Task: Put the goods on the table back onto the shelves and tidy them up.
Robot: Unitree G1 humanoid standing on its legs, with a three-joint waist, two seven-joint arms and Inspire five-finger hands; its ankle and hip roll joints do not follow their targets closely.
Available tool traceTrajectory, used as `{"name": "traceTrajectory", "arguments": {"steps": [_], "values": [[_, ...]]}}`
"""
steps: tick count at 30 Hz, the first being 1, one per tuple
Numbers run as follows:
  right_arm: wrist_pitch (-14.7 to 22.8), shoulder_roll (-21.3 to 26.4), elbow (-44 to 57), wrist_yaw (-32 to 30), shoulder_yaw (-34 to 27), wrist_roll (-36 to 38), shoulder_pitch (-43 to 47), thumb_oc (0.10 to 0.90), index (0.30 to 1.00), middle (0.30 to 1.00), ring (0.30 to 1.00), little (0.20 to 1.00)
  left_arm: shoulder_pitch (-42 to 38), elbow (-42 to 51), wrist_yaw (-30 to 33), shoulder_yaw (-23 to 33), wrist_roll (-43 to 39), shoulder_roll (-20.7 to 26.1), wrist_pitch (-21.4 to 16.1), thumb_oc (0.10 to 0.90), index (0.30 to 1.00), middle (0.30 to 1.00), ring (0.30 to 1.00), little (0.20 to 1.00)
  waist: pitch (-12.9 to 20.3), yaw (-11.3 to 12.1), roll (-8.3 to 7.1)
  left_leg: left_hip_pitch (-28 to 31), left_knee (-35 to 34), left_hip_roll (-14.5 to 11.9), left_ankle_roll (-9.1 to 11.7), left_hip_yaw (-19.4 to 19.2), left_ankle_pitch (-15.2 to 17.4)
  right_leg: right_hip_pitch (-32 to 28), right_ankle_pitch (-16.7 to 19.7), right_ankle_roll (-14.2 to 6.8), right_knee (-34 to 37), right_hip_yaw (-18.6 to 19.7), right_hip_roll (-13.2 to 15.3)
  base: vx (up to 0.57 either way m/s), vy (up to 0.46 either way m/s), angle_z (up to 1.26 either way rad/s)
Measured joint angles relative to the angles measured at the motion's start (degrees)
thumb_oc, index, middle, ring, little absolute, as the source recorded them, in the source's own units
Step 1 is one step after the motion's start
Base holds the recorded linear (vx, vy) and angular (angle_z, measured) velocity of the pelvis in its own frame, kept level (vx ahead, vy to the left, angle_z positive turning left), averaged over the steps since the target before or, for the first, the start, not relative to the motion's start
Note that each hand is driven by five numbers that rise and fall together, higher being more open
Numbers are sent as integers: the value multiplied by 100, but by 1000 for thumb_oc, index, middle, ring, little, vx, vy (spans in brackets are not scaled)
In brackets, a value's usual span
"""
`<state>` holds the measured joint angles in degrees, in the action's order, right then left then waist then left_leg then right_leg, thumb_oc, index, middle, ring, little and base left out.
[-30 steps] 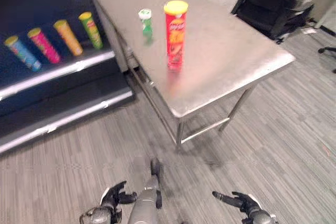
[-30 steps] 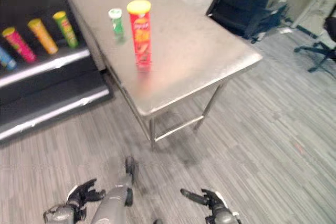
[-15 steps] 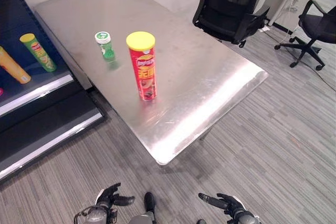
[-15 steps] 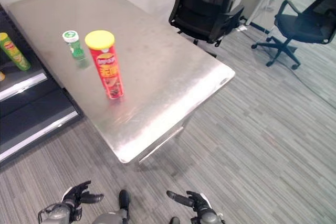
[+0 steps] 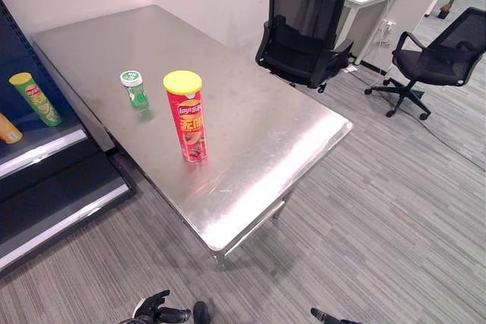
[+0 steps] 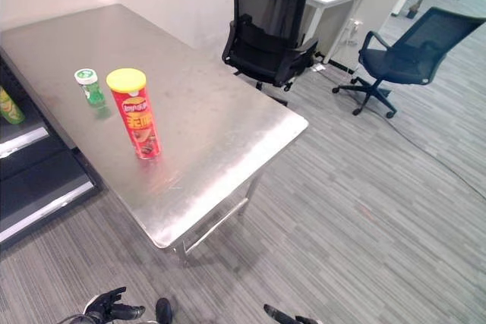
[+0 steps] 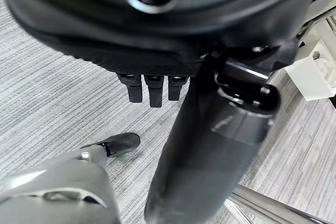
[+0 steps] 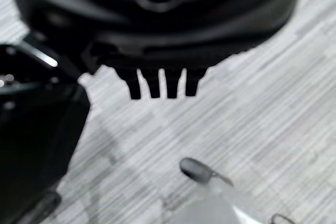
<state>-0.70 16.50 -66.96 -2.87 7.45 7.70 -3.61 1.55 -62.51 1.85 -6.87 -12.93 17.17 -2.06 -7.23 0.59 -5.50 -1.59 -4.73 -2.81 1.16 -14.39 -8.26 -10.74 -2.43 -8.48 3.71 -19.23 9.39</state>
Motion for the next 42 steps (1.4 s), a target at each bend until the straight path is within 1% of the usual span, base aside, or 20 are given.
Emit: {"name": "traceTrajectory", "arguments": {"steps": [4,6,9,11,13,14,15,18,19,20,21,23,24,26,27,33,35,38,40,42], "values": [[8,80,-9,13,97,37,201,800,900,900,900,900,-324,491,9,-239,-49,32,-13,800,900,900,900,900,-251,28,110,-868,855,-89,93,568,-74,340,-181,214,-237,-123,-77,-113,93,48],[-24,207,3,2,68,33,432,800,900,900,900,900,-433,646,3,-261,-60,-41,-40,800,900,900,900,900,-438,174,32,-1038,1199,-224,483,879,246,417,36,311,-247,-240,104,-18,318,10],[76,431,513,-43,-267,37,549,800,900,900,900,900,-394,601,-8,-537,-58,-85,0,800,900,900,900,900,-515,49,149,-865,2033,-1559,991,1268,715,298,114,226,-250,-244,190,36,543,-1],[70,620,536,-123,-154,36,666,800,900,900,900,900,-446,519,-6,-599,-53,-162,-2,800,900,900,900,900,-459,-126,340,-569,1428,-2285,1170,1195,604,349,128,22,-349,-222,245,127,631,18],[12,781,519,-134,-186,32,583,800,900,900,900,900,-653,442,-8,-663,-48,-354,-3,800,900,900,900,900,-411,-149,444,-238,678,-2091,1379,1191,496,334,263,-235,-347,-268,638,84,570,43],[-42,814,408,-147,-338,3,411,800,900,900,900,900,-703,438,-29,-707,-44,-468,-14,800,900,900,900,900,-309,-180,514,312,-83,-1383,1399,1019,314,324,395,-450,-522,-367,1167,-19,721,36],[-99,540,445,-155,-323,6,401,800,900,900,900,900,-772,338,-7,-683,-42,-336,-4,800,900,900,900,900,-319,-142,188,330,-67,-860,1185,934,161,407,599,-320,-696,-374,1720,-60,687,11],[-86,75,571,8,-104,4,253,800,900,900,900,900,-627,411,-6,-695,-29,-12,-7,800,900,900,900,900,-354,-13,254,475,83,-216,557,551,361,1056,1647,-109,-1902,-708,2402,-68,523,-10],[-82,71,588,20,6,6,234,800,900,900,900,900,-572,432,4,-672,-30,-7,-10,800,900,900,900,900,-352,-32,516,516,26,-259,395,565,419,1358,1670,28,-2245,-379,2372,-32,225,8],[31,36,629,-109,88,-40,208,800,900,900,900,900,-561,439,6,-632,-29,-30,-8,800,900,900,900,900,-350,-69,863,535,-46,-413,298,579,442,1674,892,-344,-2475,112,1927,-22,207,15],[78,136,743,-13,123,-62,279,800,900,900,900,900,-518,412,20,-540,-25,56,-7,800,900,900,900,900,-370,-88,965,546,-47,-443,215,588,436,1772,481,-448,-2532,207,1683,-30,215,21],[33,179,557,-14,121,-52,491,800,900,900,900,900,-380,216,29,-337,62,317,-51,800,900,900,900,900,-371,-50,846,701,-48,-233,72,675,543,1932,130,-265,-2553,-162,954,-35,219,22],[82,89,414,-7,232,-55,617,800,900,900,900,900,-359,-88,43,-163,131,440,-42,800,900,900,900,900,-377,19,699,701,-50,-263,34,609,580,2174,-120,388,-2519,-388,224,23,53,2],[73,107,217,-7,218,-53,635,800,900,900,900,900,-98,-292,30,-139,200,334,119,800,900,900,900,900,-363,21,629,799,-49,-234,134,570,634,1865,-13,822,-1635,-457,-253,59,-9,-20],[64,109,-40,-24,76,-13,540,800,900,900,900,900,81,-278,-19,-141,196,26,119,800,900,900,900,900,-354,13,664,815,-44,-355,199,580,707,1542,191,620,-952,3,-654,100,-81,-15],[-23,346,-208,-25,-710,65,-206,800,900,900,900,900,34,39,-16,-151,225,-285,67,800,900,900,900,900,-39,-205,627,1081,38,-438,365,457,884,835,679,730,166,36,-908,149,-66,-11],[-121,1094,217,-115,-1805,191,-389,800,900,900,900,900,203,595,-35,-90,243,-162,59,800,900,900,900,900,20,-306,719,1122,29,-396,328,390,925,831,697,707,161,101,-882,78,15,-21],[-406,3343,3711,-465,-3862,106,-1578,800,900,900,900,900,553,913,-132,326,556,-189,38,800,900,900,900,900,13,-592,1020,1157,-72,-285,285,233,967,868,745,596,169,246,-790,29,24,-25],[118,4557,4811,-1086,-4855,-55,-1146,800,900,900,900,900,686,665,-125,346,648,-154,27,800,900,900,900,900,-114,-776,818,1150,-43,-286,287,116,956,965,806,593,163,395,-821,1,9,-42],[425,5018,6054,-869,-4522,324,-441,800,900,900,900,900,663,300,-276,122,801,-160,23,800,900,900,900,900,-136,-799,544,1141,-43,-308,296,-63,950,1095,851,600,199,510,-847,26,-1,-37]]}}
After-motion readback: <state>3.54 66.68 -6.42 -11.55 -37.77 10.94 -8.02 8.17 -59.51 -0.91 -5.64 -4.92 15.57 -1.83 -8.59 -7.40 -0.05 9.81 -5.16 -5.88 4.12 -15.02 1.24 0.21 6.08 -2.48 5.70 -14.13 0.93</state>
